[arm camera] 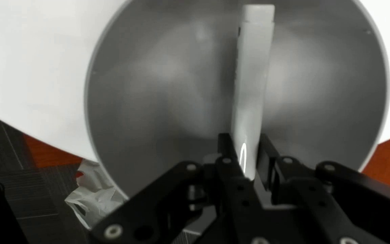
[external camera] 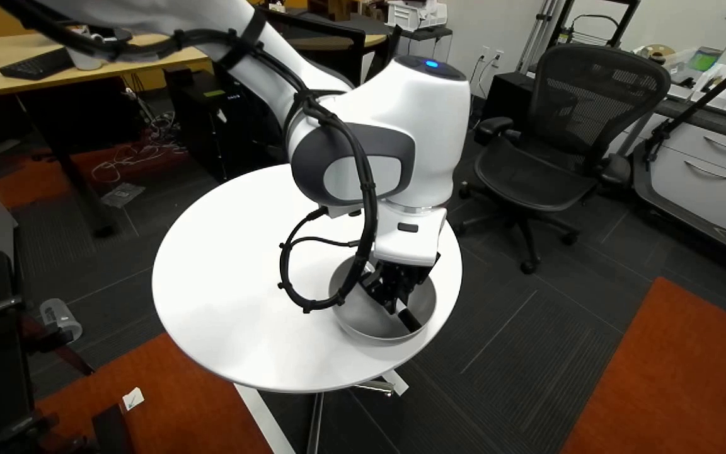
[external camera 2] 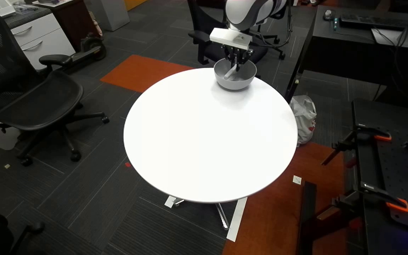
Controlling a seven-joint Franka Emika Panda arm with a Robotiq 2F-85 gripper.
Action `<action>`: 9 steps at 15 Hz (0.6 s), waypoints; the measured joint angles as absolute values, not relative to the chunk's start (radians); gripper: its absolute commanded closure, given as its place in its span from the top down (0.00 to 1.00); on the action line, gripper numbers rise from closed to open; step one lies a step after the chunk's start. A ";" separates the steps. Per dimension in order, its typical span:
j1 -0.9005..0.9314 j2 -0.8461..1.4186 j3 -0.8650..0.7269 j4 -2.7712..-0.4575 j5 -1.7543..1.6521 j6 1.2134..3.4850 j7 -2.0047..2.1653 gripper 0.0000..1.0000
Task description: Remove the marker from the bowl and put it on the table
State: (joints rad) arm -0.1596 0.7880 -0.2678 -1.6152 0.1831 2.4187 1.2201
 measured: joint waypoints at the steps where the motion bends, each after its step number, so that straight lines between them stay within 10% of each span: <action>1: -0.158 0.768 -0.273 -1.631 0.183 2.428 1.220 0.05; 9: -0.111 0.566 -0.292 -1.841 0.130 2.556 1.219 0.05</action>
State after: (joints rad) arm -0.1107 0.5663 -0.2921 -1.8406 0.1300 2.5560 1.2193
